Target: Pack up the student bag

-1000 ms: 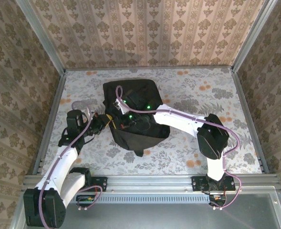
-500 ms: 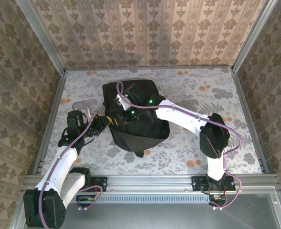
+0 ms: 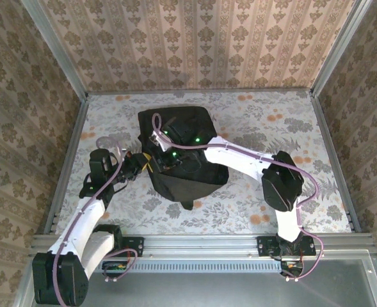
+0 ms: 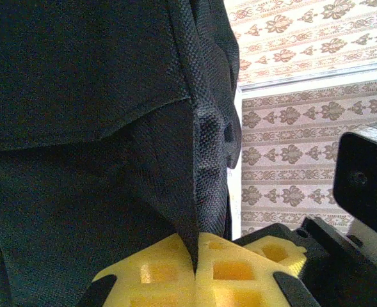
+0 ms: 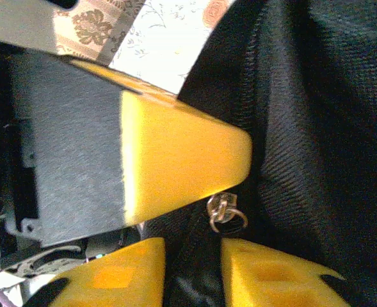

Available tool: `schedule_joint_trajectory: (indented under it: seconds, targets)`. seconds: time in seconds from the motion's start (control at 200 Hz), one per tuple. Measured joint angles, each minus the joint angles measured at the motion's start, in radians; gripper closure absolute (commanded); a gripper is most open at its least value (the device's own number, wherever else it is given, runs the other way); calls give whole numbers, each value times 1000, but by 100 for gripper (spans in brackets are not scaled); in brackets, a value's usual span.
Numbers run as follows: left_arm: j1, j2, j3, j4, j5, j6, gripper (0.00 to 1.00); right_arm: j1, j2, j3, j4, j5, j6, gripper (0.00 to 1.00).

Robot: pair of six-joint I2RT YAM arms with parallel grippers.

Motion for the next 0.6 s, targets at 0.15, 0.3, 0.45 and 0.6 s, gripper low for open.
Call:
schedule_joint_trajectory:
  seconds: [0.15,0.3,0.45,0.6]
  targets:
    - [0,0,-14,11,-1,-10,100,4,13,0,-1,8,-6,100]
    - [0,-2,-14,-6,-3,6,100,6,-7,-51,48,21,-11,100]
    - [0,-24,-14,-55,-7,51,100,11,-53,-143,92,27,-10,100]
    - [-1,-32,-14,-100,-12,87,100,10,-81,-225,128,29,-10,100]
